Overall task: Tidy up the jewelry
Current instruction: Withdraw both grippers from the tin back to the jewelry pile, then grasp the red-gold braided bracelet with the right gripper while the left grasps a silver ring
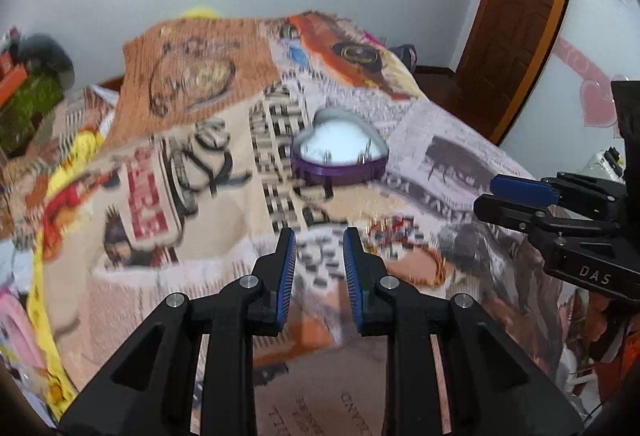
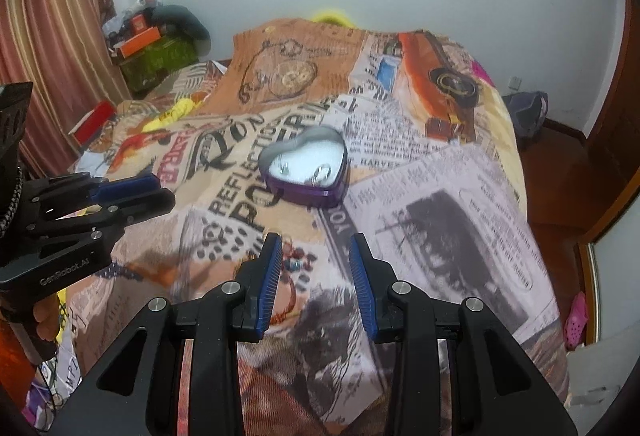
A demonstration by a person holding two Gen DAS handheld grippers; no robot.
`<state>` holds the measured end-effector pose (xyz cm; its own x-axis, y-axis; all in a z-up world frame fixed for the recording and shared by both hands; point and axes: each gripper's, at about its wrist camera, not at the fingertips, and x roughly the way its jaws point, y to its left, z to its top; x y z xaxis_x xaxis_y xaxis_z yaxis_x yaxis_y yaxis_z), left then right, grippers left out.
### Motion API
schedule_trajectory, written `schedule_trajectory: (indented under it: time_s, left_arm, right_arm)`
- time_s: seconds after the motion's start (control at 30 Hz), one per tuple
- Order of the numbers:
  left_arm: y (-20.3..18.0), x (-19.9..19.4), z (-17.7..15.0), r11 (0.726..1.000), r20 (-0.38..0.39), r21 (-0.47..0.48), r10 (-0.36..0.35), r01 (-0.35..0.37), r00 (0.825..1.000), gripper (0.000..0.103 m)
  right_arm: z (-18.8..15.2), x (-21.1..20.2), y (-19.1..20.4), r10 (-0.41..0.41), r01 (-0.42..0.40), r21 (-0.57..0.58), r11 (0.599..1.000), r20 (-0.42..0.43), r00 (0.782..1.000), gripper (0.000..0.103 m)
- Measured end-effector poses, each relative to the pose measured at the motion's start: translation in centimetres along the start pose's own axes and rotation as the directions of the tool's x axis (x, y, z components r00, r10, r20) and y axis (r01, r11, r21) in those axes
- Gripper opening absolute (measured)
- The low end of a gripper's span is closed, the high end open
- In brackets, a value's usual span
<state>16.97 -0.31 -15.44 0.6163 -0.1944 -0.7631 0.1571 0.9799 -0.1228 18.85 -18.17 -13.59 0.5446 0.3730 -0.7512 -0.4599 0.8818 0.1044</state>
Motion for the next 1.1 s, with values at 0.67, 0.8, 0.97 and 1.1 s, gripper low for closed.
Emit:
schedule_trajectory:
  time_s: [0.67,0.8,0.97,1.1]
  left_arm:
    - [2.5,1.6,-4.7,0.997,-0.085,-0.074,0.01,-0.016,0.996,0.023]
    - [2.4,1.7,-4.6,0.997,-0.078,-0.08,0.007,-0.013,0.997,0.025]
    - [2.4,2.0,-4.6,0.997,-0.072,-0.082,0.006,-0.012,0.997,0.028]
    - [2.2,2.0,-4.5,0.997,-0.07,-0.078,0.01,-0.016,0.997,0.028]
  right_arm:
    - [-3.3,5.4,2.2,0.122,-0.117,0.041,0.992,-0.168,0.978,0.046]
    - [-3.5,5.8,2.4,0.123,-0.123,0.013,0.992,-0.172,0.977,0.046]
    - [-3.8,6.1,2.1,0.143,-0.144,0.005,0.99,-0.162,0.976,0.045]
    - [-3.9,6.1,2.4,0.174,-0.179,-0.013,0.984,-0.162,0.971,0.022]
